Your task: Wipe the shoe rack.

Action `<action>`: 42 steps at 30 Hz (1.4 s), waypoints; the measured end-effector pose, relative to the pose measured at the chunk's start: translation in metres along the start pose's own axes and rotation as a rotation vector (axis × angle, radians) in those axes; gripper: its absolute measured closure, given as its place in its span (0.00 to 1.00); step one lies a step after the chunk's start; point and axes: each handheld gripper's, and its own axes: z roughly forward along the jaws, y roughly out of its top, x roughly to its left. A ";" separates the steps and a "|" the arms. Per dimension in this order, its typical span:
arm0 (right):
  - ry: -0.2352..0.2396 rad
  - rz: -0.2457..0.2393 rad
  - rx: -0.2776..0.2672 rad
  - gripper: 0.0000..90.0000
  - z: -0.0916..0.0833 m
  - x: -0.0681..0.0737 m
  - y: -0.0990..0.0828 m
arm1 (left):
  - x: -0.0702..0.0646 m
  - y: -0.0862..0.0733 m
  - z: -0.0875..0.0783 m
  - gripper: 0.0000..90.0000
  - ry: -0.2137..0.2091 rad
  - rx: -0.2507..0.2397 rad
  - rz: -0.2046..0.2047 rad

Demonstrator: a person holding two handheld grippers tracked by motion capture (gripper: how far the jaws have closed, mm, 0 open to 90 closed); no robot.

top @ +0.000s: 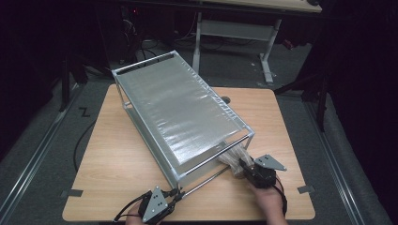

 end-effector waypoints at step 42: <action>-0.051 -0.003 -0.010 0.75 -0.004 -0.005 -0.005 | 0.000 0.001 0.003 0.88 -0.019 -0.005 0.000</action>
